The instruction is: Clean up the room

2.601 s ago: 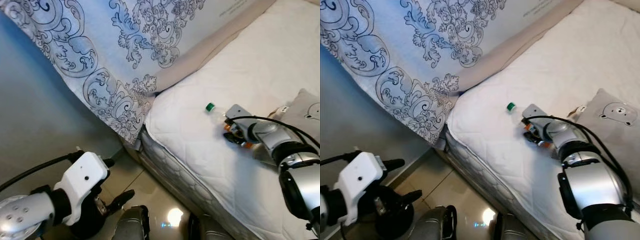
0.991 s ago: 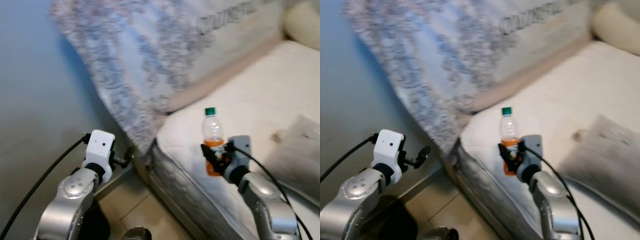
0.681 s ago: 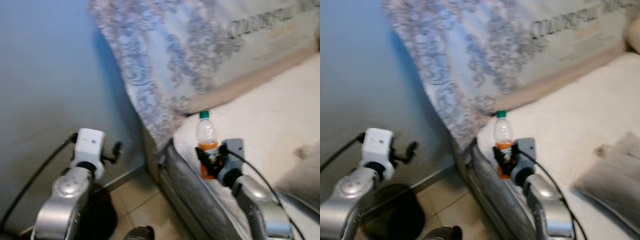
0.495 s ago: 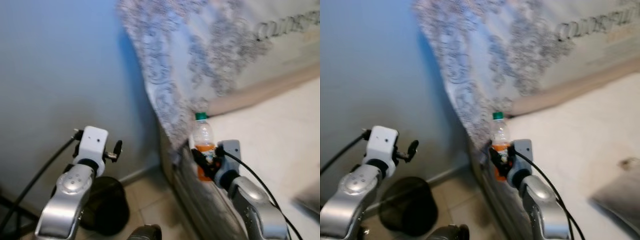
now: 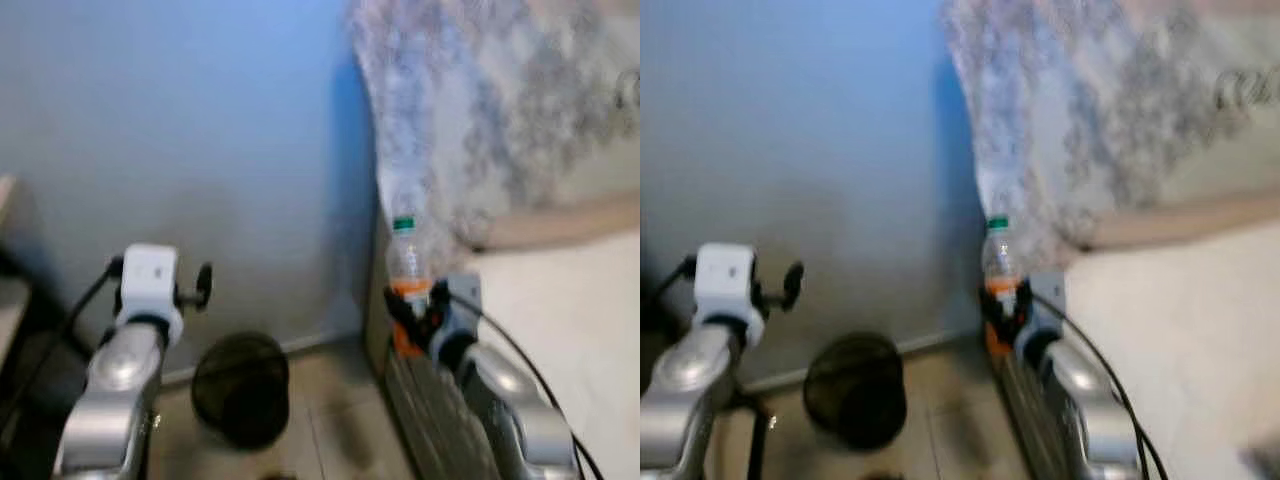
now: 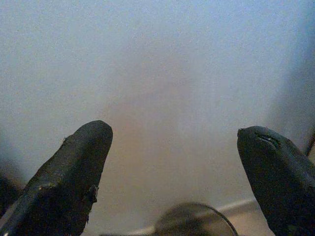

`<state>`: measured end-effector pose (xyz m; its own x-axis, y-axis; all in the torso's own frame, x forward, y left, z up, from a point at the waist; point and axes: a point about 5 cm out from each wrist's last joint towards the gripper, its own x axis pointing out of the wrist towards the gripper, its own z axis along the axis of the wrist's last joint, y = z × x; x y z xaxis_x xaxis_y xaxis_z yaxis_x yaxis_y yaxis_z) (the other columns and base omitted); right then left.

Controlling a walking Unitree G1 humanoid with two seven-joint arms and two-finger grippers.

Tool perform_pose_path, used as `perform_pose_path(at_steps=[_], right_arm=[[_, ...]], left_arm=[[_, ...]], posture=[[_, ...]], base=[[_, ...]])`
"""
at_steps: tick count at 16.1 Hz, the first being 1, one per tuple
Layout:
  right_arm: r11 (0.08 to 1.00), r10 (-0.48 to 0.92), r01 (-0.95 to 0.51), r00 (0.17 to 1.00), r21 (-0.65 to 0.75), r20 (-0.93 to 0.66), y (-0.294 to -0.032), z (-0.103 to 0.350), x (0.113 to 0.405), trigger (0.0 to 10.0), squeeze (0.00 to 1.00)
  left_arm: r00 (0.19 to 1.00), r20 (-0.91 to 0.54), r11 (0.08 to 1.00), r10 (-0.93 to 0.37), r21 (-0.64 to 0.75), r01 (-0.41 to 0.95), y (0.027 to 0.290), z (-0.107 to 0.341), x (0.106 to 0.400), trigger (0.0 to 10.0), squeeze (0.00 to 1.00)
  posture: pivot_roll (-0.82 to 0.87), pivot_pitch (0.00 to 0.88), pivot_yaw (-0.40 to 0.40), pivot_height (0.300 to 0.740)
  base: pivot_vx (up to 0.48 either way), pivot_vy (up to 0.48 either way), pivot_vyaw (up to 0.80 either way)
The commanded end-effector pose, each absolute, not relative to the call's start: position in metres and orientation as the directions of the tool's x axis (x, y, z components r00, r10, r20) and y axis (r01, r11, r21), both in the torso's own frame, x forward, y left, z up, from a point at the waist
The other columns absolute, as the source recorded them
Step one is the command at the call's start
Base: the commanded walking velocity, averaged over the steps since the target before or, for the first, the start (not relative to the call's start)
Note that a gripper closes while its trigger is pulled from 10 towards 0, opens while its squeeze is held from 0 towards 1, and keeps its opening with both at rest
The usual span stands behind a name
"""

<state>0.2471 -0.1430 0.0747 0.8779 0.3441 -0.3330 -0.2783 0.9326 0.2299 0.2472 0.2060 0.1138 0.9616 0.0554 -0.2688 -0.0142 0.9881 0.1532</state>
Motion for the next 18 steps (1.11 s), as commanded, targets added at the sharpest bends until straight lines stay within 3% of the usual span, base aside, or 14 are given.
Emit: perform_pose_path(at_steps=[1,7,18], right_arm=[[0.938,0.340,-0.289,0.873,0.189,-0.349,-0.144,0.075,0.250,10.0,0.00],[0.955,0.297,-0.261,0.852,0.142,-0.430,-0.152,0.067,0.252,10.0,0.00],[0.963,0.261,-0.263,0.864,0.056,-0.431,-0.151,0.068,0.262,10.0,0.00]], left_arm=[[0.961,-0.275,0.991,-0.003,0.127,0.039,0.198,0.112,0.249,10.0,0.00],[0.942,-0.304,0.971,-0.141,0.145,0.192,0.172,0.107,0.251,10.0,0.00],[0.934,-0.295,0.961,-0.203,0.123,0.248,0.165,0.108,0.255,10.0,0.00]], posture=[[-0.05,0.000,0.079,0.740],[-0.07,0.000,0.055,0.740],[-0.08,0.000,0.070,0.740]], base=[[0.000,0.000,0.80],[0.000,0.000,0.77],[0.267,0.000,0.00]])
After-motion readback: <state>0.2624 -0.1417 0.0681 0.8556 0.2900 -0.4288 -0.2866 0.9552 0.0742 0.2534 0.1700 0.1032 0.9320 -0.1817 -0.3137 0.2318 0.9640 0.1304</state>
